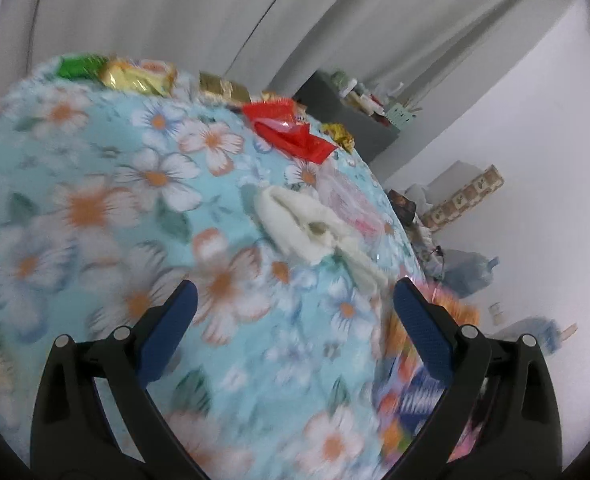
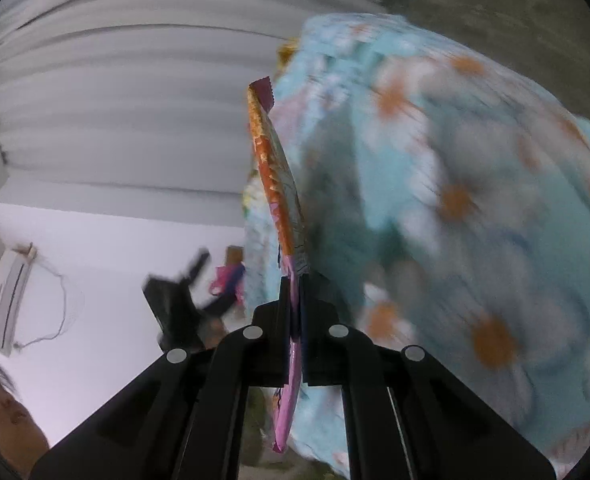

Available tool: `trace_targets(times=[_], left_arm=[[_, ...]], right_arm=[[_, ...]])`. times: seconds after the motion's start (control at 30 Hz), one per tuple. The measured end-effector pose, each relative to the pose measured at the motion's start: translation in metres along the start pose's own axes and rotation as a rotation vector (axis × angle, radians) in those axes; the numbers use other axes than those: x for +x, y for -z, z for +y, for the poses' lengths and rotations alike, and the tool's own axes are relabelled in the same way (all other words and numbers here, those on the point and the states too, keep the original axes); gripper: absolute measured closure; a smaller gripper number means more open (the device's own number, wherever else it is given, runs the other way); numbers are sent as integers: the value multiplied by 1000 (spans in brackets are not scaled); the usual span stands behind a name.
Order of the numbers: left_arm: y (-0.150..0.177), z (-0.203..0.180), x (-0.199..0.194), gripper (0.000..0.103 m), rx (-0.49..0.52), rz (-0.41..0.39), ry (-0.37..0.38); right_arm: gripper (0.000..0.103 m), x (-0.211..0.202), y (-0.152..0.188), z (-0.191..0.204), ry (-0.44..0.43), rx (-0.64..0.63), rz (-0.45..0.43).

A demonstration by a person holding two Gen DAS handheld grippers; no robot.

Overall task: Collect trash
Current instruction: 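Grasp the white cloth with the left tool while the right tool holds the packet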

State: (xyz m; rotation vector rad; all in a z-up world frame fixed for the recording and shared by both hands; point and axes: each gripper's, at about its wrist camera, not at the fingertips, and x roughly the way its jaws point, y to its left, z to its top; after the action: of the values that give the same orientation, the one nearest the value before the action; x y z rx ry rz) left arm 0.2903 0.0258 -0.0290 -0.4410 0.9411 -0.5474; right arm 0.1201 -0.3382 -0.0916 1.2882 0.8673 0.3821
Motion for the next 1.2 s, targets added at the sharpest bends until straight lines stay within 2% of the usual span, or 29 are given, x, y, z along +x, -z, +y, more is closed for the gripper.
trace_targets(times=[0.1, 0.2, 0.23, 0.27, 0.4, 0.5, 0.57, 0.6, 0.63, 0.67, 0.7, 0.73, 0.83, 1.0, 1.1, 1.2], left_arm=[[-18, -4, 28, 14, -1, 11, -28], [-33, -7, 61, 21, 30, 44, -119], [-37, -6, 72, 26, 28, 63, -155], [-41, -4, 78, 26, 20, 72, -167], [-46, -10, 90, 26, 25, 64, -168], [-40, -21, 93, 27, 80, 70, -181], [-35, -27, 95, 42, 133, 78, -204], [-32, -30, 96, 45, 165, 80, -227], [-31, -31, 95, 55, 178, 80, -233], [-29, -31, 94, 66, 181, 83, -224], [-28, -30, 93, 71, 174, 89, -212], [-28, -29, 89, 80, 171, 91, -206], [-23, -31, 69, 86, 191, 82, -195], [2, -38, 12, 87, 236, 78, -139], [19, -40, -30, 87, 248, 108, -85], [37, -38, -63, 87, 288, 150, -68]], right_arm=[[99, 0, 6, -8, -7, 21, 4], [99, 6, 3, -11, -13, 29, 4], [99, 1, 6, -13, -13, 29, 6], [99, -4, 9, -14, -12, 26, 8], [99, -6, 13, -11, -5, 16, 11], [99, -8, 17, -14, -9, 20, 11], [99, -8, 18, -16, -16, 25, 12], [99, -9, 19, -17, -17, 24, 12], [99, -10, 20, -17, -19, 22, 12], [99, -7, 18, -16, -19, 20, 11], [99, -7, 18, -16, -19, 16, 13], [99, -6, 17, -16, -19, 16, 15], [99, -5, 17, -16, -17, 11, 22], [99, 1, 15, -9, 7, -10, 40], [99, 3, 14, -7, 15, -17, 54], [99, 7, 14, -2, 27, -34, 75]])
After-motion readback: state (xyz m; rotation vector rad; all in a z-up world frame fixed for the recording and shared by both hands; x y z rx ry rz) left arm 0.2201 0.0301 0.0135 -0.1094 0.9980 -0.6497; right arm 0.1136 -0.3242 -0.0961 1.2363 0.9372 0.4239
